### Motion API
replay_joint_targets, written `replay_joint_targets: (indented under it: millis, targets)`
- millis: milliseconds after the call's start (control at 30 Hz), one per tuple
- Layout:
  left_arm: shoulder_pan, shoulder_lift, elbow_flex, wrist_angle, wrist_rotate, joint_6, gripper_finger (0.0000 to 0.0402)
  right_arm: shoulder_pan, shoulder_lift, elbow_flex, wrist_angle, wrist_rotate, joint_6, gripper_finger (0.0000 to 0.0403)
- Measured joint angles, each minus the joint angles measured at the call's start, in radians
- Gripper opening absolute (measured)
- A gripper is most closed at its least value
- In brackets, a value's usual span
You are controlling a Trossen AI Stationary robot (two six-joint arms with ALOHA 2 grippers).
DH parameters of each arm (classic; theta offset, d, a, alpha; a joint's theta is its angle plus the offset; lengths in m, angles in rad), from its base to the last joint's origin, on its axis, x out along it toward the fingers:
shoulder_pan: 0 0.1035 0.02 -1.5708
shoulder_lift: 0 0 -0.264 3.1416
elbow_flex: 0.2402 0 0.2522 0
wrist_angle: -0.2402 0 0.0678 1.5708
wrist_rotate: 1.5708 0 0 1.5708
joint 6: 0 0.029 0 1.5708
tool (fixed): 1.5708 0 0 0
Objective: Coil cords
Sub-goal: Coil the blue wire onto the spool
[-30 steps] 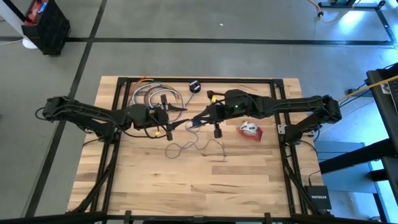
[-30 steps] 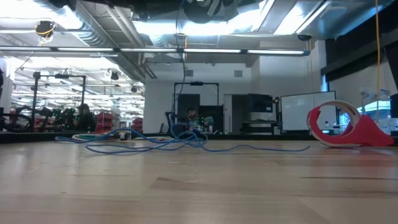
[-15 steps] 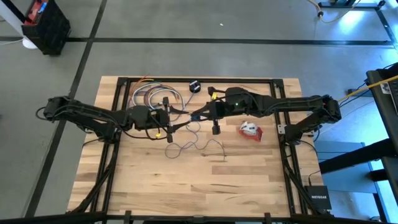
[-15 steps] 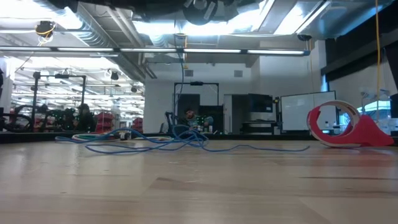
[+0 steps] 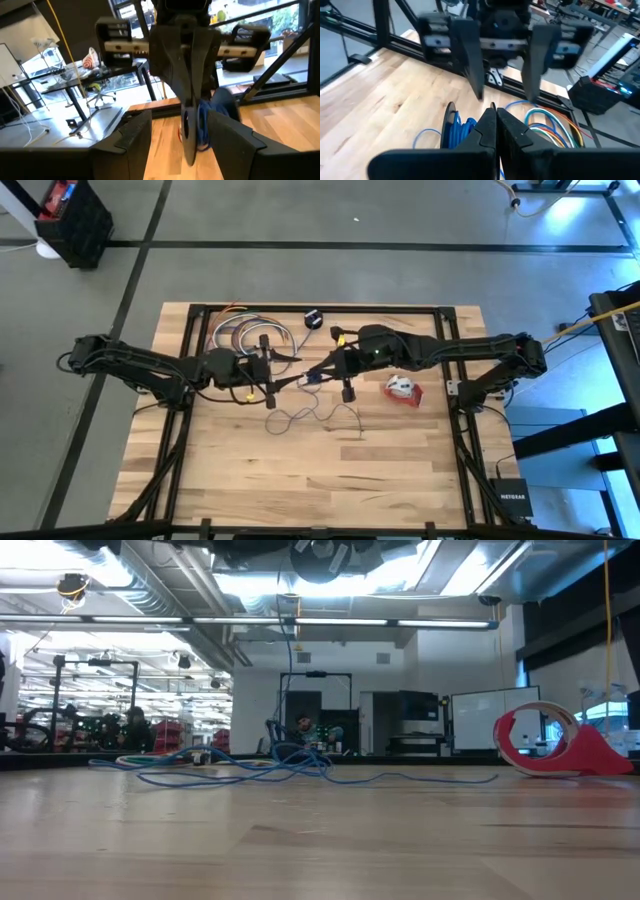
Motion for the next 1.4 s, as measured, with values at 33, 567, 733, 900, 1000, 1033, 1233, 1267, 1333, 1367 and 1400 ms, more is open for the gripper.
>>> replay_joint_targets:
  millis: [33,567,733,900,1000,1033,1233,1267,1333,1367,1400]
  targets:
    - [0.004,0.0,0.0,-0.006,0.001,-0.003,0.0182,0.0,0.0,0.0,0.0,-0.002,0.0,0.0005]
    - [0.018,0.037,0.0,0.019,0.006,0.017,0.0108,-0.002,0.004,0.0,0.07,-0.009,0.0,0.0005]
    - [0.018,0.036,-0.001,0.021,0.009,0.02,0.0014,-0.002,0.005,0.0,0.081,-0.007,0.0,0.0005]
    - [0.017,0.036,-0.001,0.019,0.008,0.014,0.001,-0.002,0.005,0.0,0.079,-0.008,0.049,0.002]
    - [0.018,0.036,-0.001,0.007,0.006,0.014,0.0004,-0.002,0.005,0.002,0.075,0.019,0.067,0.0051]
    - [0.018,0.036,-0.001,0.0,0.005,0.011,0.0005,-0.001,0.001,0.011,0.047,0.041,0.068,0.0064]
    - [0.018,0.036,0.021,-0.094,0.001,-0.037,0.0003,-0.002,-0.088,0.144,-0.253,0.154,0.037,0.0133]
    - [0.018,0.036,0.031,-0.123,-0.006,-0.051,0.0002,-0.002,-0.102,0.15,-0.278,0.155,0.038,0.0139]
    - [0.017,0.041,0.052,-0.169,-0.026,-0.08,0.0002,-0.002,-0.112,0.145,-0.292,0.141,0.066,0.0146]
    - [0.017,0.043,0.063,-0.19,-0.039,-0.092,0.0002,-0.002,-0.112,0.137,-0.293,0.122,0.08,0.0147]
    - [0.016,0.045,0.073,-0.221,-0.045,-0.106,0.0002,-0.002,-0.11,0.125,-0.298,0.1,0.086,0.0148]
